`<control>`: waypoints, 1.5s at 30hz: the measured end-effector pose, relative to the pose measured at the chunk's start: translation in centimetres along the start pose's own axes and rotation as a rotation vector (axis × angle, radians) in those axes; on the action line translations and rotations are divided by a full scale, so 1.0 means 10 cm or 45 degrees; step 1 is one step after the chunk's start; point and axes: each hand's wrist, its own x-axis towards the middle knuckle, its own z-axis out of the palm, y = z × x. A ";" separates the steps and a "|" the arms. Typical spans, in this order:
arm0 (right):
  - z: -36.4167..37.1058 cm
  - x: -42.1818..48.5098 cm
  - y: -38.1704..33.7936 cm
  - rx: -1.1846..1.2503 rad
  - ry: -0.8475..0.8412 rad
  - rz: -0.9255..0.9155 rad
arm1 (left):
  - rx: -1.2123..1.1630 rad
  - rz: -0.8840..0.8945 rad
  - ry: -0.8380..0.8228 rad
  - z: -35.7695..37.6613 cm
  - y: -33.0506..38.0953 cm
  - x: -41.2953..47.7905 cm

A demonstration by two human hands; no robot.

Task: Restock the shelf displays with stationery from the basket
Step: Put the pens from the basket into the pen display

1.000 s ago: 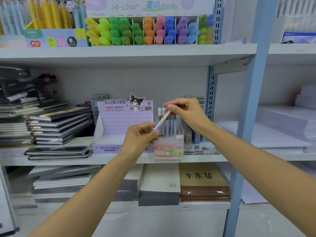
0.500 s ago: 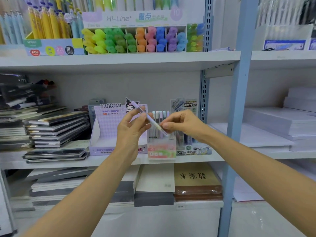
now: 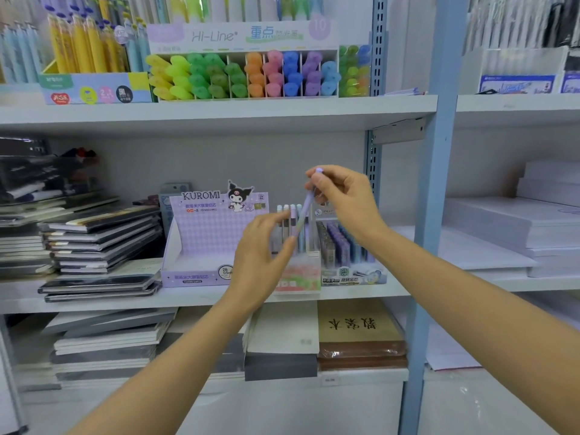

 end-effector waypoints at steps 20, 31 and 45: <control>0.13 0.18 0.61 -0.655 -0.177 0.109 | 0.625 0.176 -0.277 0.19 -0.43 -0.42; 0.12 0.09 0.77 -0.955 -0.293 0.104 | 0.673 0.159 -0.262 0.26 -0.42 -0.43; 0.38 -1.72 0.63 -0.400 -0.612 0.001 | 0.502 0.066 0.065 0.54 -0.77 -1.61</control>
